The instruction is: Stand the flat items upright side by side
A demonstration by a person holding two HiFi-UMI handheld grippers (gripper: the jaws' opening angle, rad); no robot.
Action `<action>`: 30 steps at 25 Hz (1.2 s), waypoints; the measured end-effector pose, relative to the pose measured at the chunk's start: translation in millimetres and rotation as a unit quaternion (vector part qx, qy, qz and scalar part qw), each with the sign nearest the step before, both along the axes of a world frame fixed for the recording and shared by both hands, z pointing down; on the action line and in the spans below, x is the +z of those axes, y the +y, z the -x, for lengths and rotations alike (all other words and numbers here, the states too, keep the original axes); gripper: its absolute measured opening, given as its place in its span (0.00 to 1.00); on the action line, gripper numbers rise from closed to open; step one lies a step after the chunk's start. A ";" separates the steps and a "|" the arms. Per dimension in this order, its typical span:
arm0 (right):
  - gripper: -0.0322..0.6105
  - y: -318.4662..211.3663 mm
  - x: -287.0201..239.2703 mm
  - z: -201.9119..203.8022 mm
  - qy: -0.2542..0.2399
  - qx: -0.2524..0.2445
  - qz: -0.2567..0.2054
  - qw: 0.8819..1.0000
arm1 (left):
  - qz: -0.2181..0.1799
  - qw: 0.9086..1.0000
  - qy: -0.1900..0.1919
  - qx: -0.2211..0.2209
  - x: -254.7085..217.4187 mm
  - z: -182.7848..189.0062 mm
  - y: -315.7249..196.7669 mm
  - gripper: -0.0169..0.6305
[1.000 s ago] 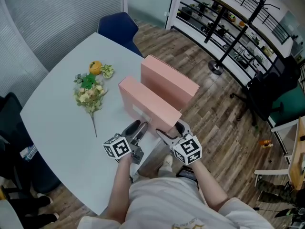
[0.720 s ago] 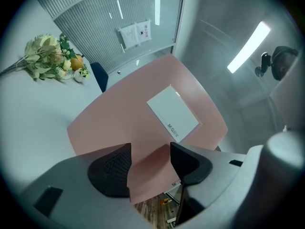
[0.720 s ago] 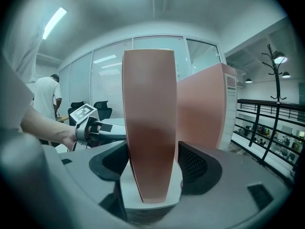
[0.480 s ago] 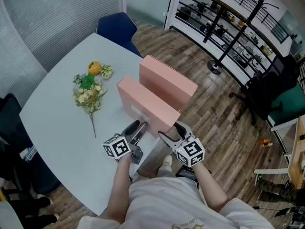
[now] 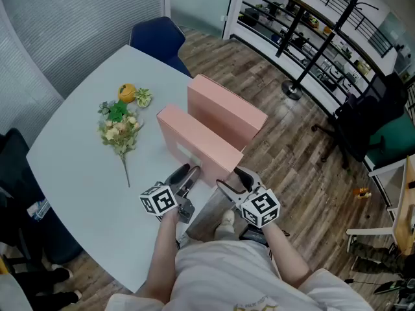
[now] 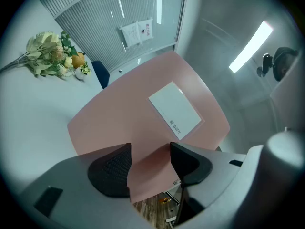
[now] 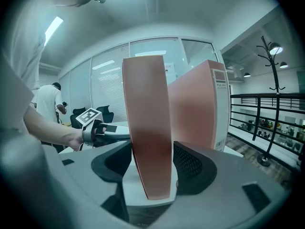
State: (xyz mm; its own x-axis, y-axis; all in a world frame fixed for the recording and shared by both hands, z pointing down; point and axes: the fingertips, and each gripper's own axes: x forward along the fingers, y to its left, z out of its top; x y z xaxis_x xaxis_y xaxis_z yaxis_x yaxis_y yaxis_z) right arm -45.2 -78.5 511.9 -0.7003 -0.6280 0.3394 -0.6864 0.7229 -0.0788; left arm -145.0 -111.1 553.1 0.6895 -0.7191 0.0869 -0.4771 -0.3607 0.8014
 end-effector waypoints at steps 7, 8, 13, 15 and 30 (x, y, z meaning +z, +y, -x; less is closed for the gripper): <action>0.47 -0.6 -0.5 1.2 0.008 -0.005 -0.005 1.000 | 0.002 1.000 0.004 0.000 1.7 -2.3 0.3 0.40; 0.47 -0.7 -0.6 1.1 0.010 -0.006 -0.005 1.000 | 0.003 1.000 0.004 -0.001 1.8 -2.4 0.5 0.40; 0.47 -2.6 0.4 0.5 0.012 -0.011 -0.003 1.000 | 0.003 1.000 0.003 -0.002 3.3 -2.4 -0.9 0.40; 0.47 -3.3 0.5 0.2 0.008 -0.011 -0.001 1.000 | 0.003 1.000 0.003 -0.002 3.0 -2.9 -1.2 0.40; 0.47 -7.0 2.4 3.7 -0.001 -0.023 0.000 1.000 | 0.010 1.000 0.009 -0.005 7.3 -2.6 -2.0 0.40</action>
State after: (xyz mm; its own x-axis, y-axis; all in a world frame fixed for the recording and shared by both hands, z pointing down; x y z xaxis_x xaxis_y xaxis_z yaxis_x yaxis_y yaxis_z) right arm -48.9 -85.5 514.4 -0.7286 -0.5958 0.3379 -0.6528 0.7534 -0.0794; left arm -142.4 -113.1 560.4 0.6844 -0.7236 0.0891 -0.4656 -0.3398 0.8172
